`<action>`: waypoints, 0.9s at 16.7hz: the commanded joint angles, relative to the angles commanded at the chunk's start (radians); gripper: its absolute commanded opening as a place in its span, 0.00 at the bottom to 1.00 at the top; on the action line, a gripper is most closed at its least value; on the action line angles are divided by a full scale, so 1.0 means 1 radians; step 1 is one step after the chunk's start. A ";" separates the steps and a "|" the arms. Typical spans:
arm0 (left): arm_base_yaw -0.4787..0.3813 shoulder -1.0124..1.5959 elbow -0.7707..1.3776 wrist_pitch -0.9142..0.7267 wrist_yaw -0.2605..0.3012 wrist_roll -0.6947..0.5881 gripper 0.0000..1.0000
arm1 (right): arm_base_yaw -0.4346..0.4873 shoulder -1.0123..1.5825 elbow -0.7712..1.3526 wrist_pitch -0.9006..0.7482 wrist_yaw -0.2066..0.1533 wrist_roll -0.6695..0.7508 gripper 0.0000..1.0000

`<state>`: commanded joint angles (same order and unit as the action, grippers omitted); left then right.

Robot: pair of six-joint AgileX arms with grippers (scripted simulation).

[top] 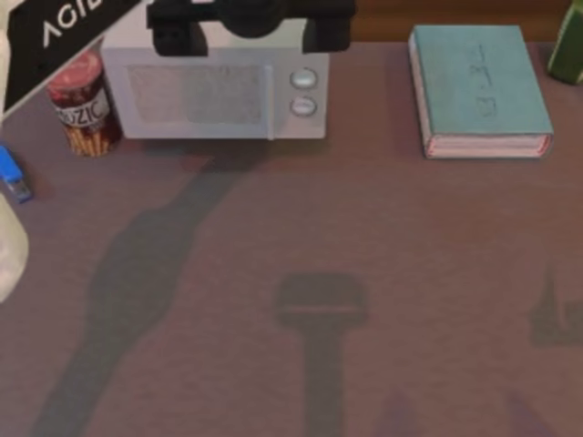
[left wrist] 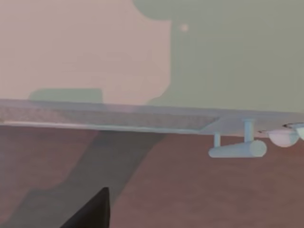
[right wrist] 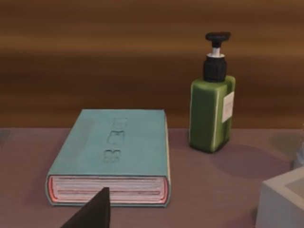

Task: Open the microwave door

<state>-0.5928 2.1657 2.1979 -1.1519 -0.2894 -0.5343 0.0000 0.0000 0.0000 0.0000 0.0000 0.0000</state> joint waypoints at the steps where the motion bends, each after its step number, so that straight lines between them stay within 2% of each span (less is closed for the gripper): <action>1: 0.000 0.000 0.000 0.000 0.000 0.000 1.00 | 0.000 0.000 0.000 0.000 0.000 0.000 1.00; 6: 0.008 0.009 -0.011 0.019 0.004 0.007 1.00 | 0.000 0.000 0.000 0.000 0.000 0.000 1.00; 11: 0.041 0.096 -0.073 0.186 0.020 0.040 1.00 | 0.000 0.000 0.000 0.000 0.000 0.000 1.00; 15: 0.049 0.117 -0.086 0.216 0.023 0.047 1.00 | 0.000 0.000 0.000 0.000 0.000 0.000 1.00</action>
<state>-0.5438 2.2825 2.1115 -0.9357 -0.2661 -0.4875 0.0000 0.0000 0.0000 0.0000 0.0000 0.0000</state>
